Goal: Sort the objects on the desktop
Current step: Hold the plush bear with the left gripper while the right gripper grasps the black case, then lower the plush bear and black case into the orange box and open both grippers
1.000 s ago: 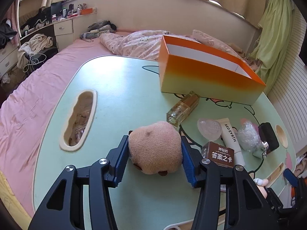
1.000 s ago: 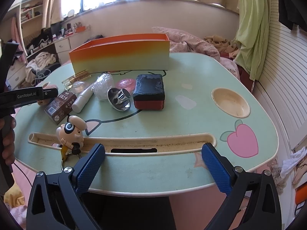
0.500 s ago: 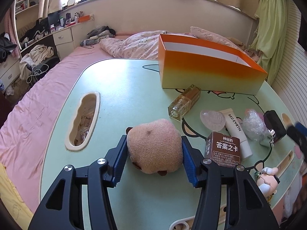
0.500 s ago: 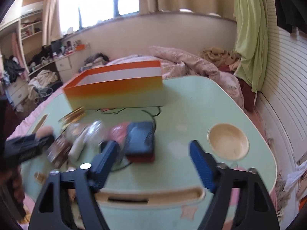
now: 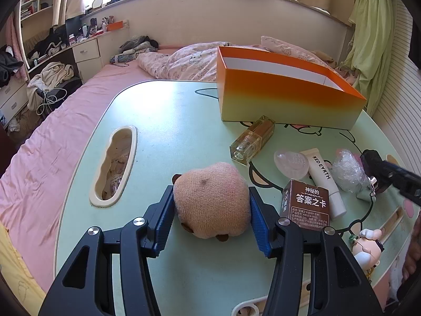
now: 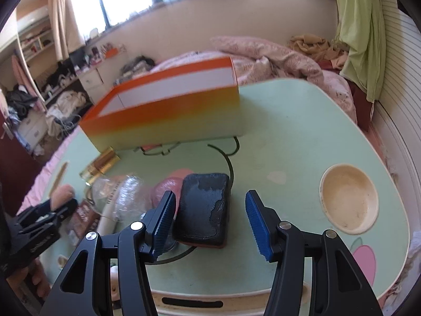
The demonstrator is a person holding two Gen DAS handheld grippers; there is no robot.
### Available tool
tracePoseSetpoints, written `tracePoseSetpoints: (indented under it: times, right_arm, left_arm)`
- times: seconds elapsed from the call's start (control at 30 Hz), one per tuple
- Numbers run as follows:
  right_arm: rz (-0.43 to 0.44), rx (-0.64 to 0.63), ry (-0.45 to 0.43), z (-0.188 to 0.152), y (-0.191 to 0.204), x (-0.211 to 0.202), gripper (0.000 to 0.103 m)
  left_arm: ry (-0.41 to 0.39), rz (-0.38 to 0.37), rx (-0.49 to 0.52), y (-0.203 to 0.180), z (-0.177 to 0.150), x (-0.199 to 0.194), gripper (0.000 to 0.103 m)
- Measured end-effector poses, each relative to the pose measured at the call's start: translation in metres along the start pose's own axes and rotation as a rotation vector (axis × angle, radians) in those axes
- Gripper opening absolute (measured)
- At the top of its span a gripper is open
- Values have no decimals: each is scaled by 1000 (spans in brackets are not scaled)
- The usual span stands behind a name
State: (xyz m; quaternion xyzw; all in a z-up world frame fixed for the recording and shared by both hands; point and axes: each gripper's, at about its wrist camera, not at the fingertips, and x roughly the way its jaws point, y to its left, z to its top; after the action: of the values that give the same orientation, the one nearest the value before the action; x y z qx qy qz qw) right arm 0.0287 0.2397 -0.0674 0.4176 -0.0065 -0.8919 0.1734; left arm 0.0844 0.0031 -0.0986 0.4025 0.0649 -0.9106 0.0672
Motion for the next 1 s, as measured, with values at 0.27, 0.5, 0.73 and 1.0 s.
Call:
tracePoseSetpoints:
  times: [0.27,0.5,0.73,1.0]
  right_arm:
    - [-140,-94,-27,-11,7,4,40]
    - [-150,-97,-45,-14,5,5,38]
    - [-150,-91,-51,-10,2,-2,38]
    - [-136,-94,-106,2,2,-24,38]
  left_arm:
    - [2,5,26,-3,0,0,54]
    - [3,9,48,-6,-1,0,54]
    - [10,-10,43,-3,1,-2,52]
    - [-45,-25,54,-3,21,-29,52]
